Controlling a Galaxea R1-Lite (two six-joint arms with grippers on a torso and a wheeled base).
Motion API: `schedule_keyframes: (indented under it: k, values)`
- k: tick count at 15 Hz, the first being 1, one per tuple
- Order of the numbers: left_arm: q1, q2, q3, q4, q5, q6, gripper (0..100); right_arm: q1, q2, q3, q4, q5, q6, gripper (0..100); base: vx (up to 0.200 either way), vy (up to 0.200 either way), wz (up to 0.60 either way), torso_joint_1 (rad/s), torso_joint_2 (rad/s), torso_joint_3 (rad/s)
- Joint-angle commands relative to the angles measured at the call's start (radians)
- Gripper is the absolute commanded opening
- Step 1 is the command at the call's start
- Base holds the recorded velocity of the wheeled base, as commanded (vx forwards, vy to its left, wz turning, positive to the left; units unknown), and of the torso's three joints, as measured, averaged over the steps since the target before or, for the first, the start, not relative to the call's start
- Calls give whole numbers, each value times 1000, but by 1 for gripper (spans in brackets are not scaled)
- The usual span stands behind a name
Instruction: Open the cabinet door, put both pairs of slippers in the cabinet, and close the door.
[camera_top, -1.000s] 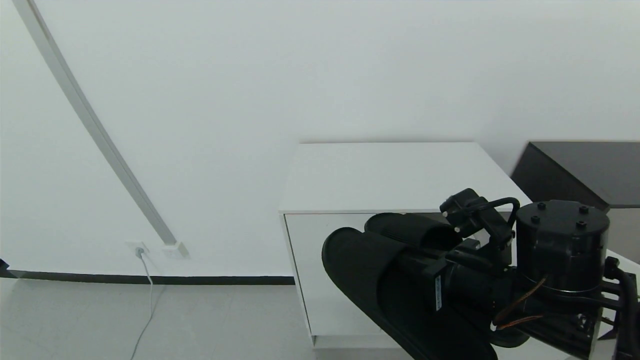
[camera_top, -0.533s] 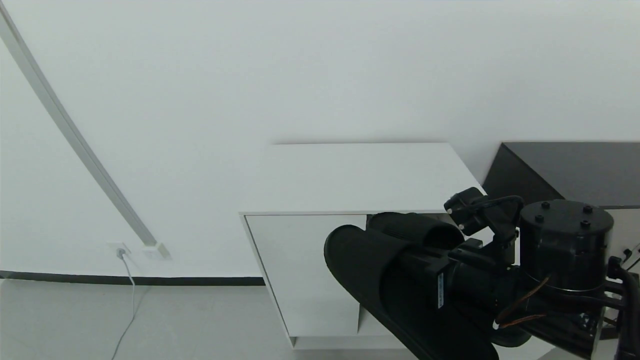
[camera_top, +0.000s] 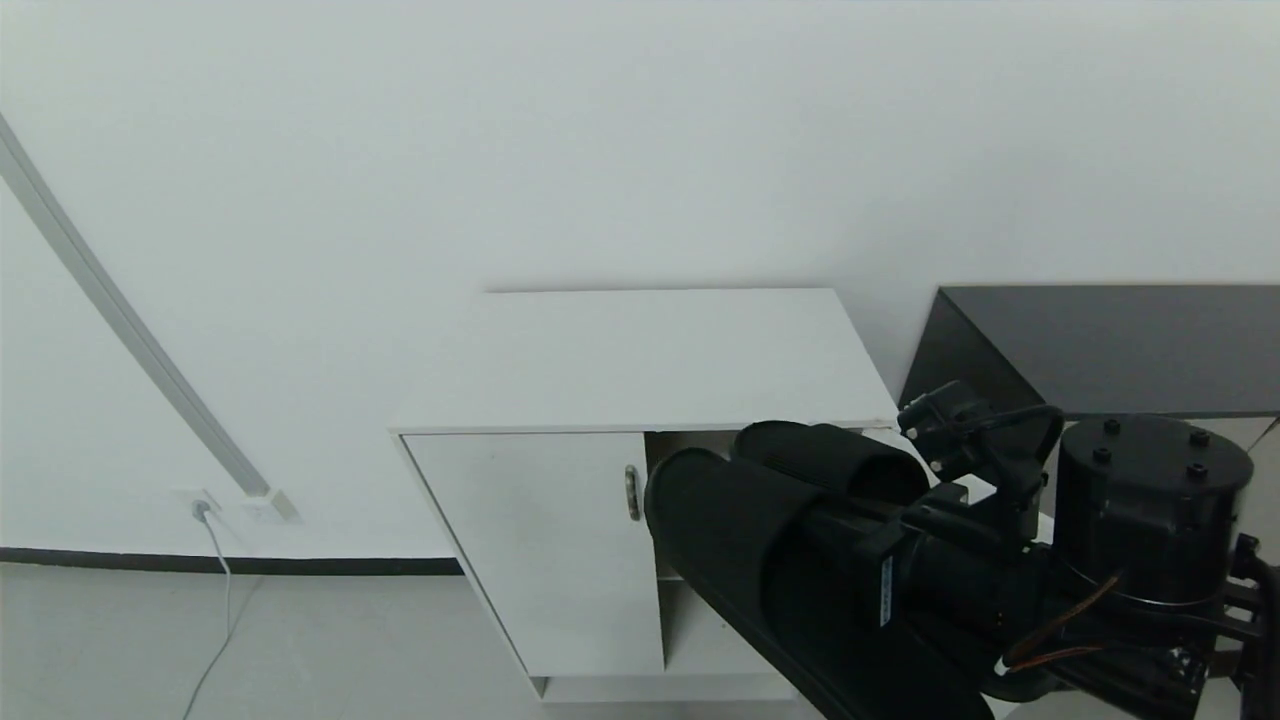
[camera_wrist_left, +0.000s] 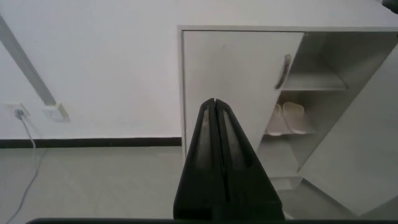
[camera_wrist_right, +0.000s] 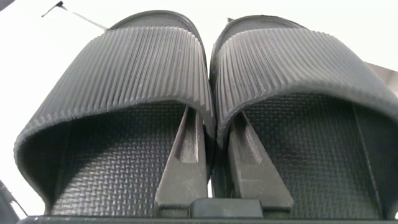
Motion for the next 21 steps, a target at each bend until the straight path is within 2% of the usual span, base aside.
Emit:
schedule_keyframes:
  k: [1,13,21]
  values:
    - [0,1,0,1,1,0,0,4,5,2,0,0,0,0,0,0,0,0,0,0]
    - [0,1,0,1,1,-3,0,11,11,14,-4,3,0,0,0,0,0,0,0,0]
    - [-2,1,0,1,1,-3,0,17,12,18,-4,3,0,0,0,0,0,-161,384,213]
